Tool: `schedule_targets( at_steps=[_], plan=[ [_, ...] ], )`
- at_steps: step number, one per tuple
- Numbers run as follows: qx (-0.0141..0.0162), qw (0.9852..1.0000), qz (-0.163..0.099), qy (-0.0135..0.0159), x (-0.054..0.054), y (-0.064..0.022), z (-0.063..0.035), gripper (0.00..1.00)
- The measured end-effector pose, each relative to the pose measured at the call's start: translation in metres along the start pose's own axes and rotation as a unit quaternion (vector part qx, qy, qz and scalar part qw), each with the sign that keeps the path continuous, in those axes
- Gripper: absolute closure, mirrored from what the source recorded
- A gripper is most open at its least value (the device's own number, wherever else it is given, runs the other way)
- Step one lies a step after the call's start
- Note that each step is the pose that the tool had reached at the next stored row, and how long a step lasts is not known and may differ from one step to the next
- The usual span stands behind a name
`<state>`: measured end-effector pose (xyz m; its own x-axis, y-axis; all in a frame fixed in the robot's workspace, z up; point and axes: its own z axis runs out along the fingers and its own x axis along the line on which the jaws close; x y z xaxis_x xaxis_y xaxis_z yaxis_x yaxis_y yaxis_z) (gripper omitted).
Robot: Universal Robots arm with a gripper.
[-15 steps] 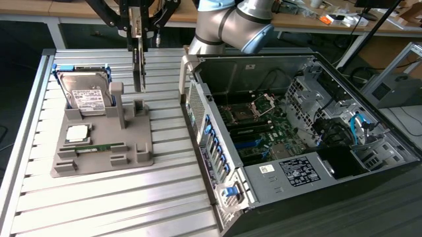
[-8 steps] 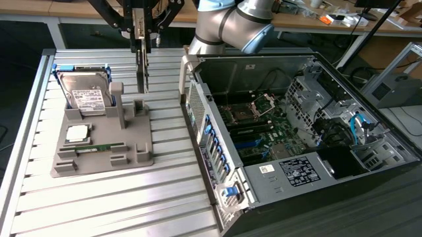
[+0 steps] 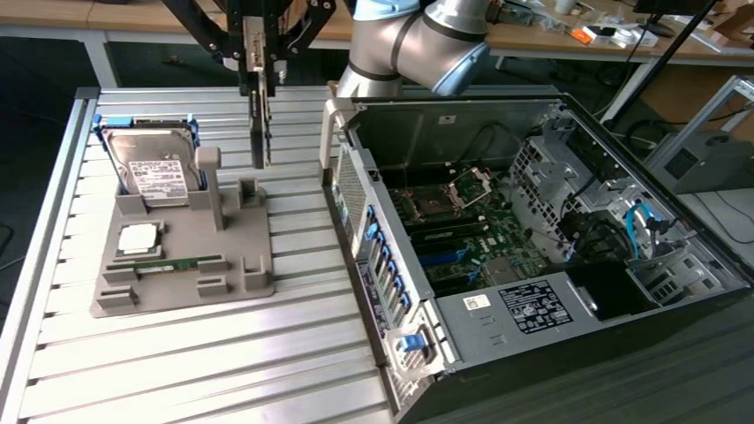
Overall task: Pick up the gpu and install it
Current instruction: 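Pick up the gpu and move the gpu toward the slot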
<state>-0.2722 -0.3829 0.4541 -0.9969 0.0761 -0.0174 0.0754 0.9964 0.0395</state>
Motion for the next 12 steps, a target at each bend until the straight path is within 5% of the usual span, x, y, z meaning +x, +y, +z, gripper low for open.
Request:
schedule_targets(
  at_steps=[12],
  plan=[
    [0.0002,1.0000,0.000,0.0000,-0.0062,-0.0027,0.0001,0.73]
  ],
)
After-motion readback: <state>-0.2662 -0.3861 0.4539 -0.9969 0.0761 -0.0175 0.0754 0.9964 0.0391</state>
